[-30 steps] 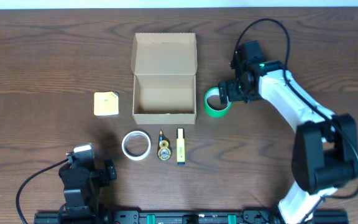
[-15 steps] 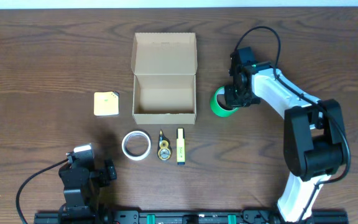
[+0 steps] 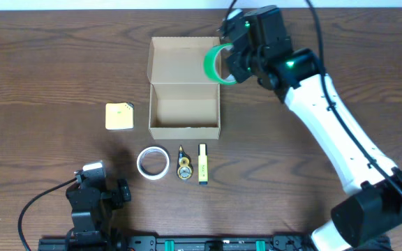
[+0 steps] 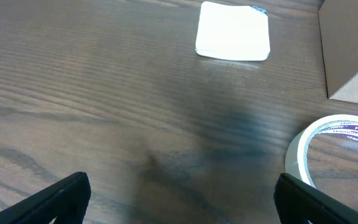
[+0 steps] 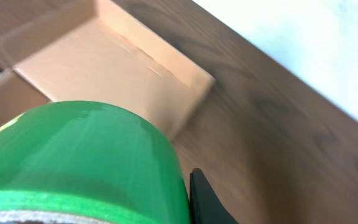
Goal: Pack container
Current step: 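Lift the green tape with the right gripper and drop it into the box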
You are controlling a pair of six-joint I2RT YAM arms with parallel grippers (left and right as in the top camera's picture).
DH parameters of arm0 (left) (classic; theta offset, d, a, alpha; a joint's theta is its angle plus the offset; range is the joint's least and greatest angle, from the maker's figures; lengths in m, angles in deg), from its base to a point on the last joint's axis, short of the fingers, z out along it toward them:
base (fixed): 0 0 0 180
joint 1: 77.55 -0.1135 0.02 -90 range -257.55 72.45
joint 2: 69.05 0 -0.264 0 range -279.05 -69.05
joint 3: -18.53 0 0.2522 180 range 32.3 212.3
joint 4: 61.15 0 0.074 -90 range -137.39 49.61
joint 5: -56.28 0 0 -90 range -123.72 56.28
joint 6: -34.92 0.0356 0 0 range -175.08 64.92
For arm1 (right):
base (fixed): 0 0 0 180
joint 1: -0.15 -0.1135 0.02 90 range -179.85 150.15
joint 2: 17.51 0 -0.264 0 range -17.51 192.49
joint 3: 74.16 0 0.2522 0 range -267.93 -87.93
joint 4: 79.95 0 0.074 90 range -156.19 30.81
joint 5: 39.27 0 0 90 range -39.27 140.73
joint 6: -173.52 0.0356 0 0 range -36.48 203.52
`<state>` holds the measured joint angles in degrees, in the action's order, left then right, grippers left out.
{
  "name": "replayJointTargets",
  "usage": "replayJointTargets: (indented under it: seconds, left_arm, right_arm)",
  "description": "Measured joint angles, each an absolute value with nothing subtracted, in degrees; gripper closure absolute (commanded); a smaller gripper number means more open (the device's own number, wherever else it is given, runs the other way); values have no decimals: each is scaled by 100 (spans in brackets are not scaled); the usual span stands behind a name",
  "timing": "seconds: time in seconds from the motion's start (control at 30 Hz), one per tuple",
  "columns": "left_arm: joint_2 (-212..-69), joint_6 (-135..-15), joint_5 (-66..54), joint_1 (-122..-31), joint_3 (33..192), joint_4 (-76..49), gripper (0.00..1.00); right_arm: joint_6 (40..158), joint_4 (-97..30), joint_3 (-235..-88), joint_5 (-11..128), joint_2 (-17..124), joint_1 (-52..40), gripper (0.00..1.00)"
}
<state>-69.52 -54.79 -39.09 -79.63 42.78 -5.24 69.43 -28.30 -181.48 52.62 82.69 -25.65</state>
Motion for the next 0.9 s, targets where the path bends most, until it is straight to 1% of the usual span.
replayJointTargets:
  seconds: [0.23, 0.5, 0.73, 0.9]
  left_arm:
    - [-6952, -5479, -3909, -7963, 4278, -524, 4]
    - [-6954, -5479, -3909, -7963, 4278, -524, 5]
    - [-6952, -5479, -3909, -7963, 4278, -524, 5]
    - [-6952, -5479, -3909, -7963, 4278, -524, 5]
  right_arm:
    - [6071, -3066, -18148, 5935, 8811, -2777, 99]
    - [5551, -2692, -18148, 6510, 9222, -3026, 99]
    - [5304, -2539, -18148, 6462, 9723, -3450, 99]
    - [5295, -2666, -18153, 6353, 9856, -3465, 99]
